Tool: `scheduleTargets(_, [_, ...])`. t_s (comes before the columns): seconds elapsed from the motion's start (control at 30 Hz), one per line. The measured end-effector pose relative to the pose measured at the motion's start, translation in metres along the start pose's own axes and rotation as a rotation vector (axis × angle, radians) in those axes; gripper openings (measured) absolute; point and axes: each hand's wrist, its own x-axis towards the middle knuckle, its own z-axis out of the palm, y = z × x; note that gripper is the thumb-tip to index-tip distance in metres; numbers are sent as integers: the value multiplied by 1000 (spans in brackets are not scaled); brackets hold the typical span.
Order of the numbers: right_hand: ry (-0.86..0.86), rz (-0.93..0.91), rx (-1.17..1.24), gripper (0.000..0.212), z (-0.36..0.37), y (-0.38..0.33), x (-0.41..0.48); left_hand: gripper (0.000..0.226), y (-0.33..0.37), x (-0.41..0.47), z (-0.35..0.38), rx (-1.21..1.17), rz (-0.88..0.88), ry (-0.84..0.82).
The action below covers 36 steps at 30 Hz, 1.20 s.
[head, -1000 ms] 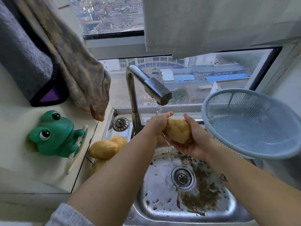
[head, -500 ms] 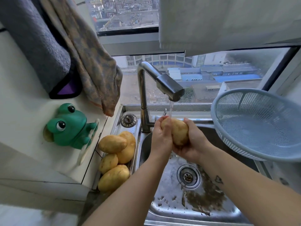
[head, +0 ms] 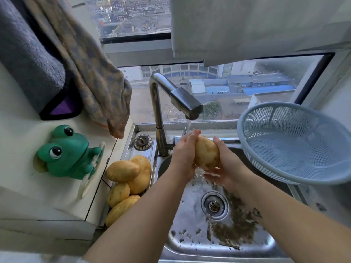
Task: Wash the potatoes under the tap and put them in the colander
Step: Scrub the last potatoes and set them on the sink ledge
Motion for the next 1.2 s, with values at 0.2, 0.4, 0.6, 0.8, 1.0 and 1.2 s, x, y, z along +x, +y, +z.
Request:
scheduleTargets(0.2, [-86,-204,-179,53,4,6,1,39,0,-8,0,-16,5,85])
scheduleTargets(0.4, [-114,-48,64,52,20,12,3,77,-25,-25,-16,312,339,-58])
scheduleTargets(0.6, [-150,14,157,52,28,13,0,70,-18,-17,-43,78,183,-171])
scheduleTargets(0.8, [-168,-50,27,48,12,5,1,38,-5,-10,-44,-57,-19,-141])
scheduleTargets(1.0, [-142,-55,-58,39,2,2,-5,37,-1,-13,-11,-146,-144,-21])
scheduleTargets(1.2, [-145,113,231,43,18,5,-3,11,-19,-25,-6,47,257,218])
